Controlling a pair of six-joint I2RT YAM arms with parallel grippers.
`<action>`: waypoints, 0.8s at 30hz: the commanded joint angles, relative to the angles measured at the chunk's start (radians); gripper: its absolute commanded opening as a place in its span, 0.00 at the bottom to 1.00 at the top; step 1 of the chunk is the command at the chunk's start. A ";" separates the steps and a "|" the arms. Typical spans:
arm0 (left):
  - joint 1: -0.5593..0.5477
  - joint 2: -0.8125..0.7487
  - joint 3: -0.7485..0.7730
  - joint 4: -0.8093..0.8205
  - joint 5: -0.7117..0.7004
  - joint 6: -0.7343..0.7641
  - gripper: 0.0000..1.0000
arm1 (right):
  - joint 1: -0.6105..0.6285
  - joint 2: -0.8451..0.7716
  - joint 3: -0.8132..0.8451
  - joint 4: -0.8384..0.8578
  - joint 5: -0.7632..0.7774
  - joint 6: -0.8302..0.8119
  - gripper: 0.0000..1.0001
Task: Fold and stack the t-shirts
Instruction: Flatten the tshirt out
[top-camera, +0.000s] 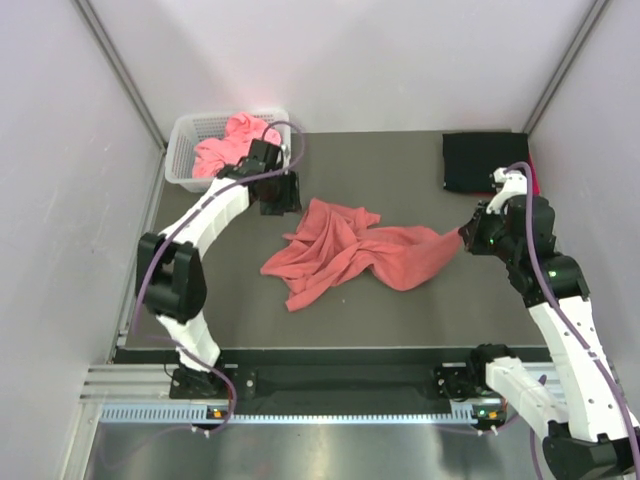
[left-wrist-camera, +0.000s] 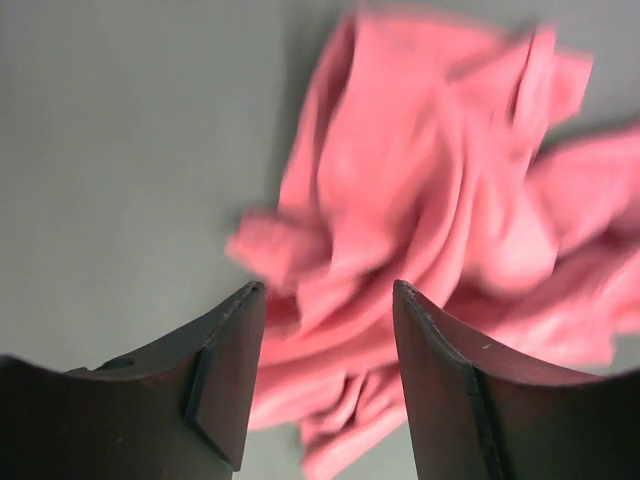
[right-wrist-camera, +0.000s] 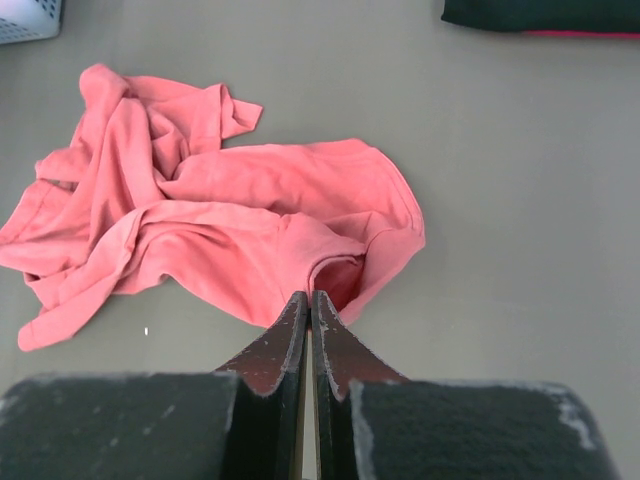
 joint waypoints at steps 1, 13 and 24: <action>-0.007 -0.167 -0.136 -0.058 0.030 0.062 0.59 | -0.008 0.017 0.014 0.051 0.009 0.002 0.00; -0.112 -0.479 -0.604 0.023 0.256 0.036 0.59 | -0.009 0.036 0.038 0.064 -0.013 0.006 0.00; -0.178 -0.398 -0.685 0.100 0.201 0.041 0.62 | -0.008 0.007 0.049 0.065 -0.049 0.011 0.00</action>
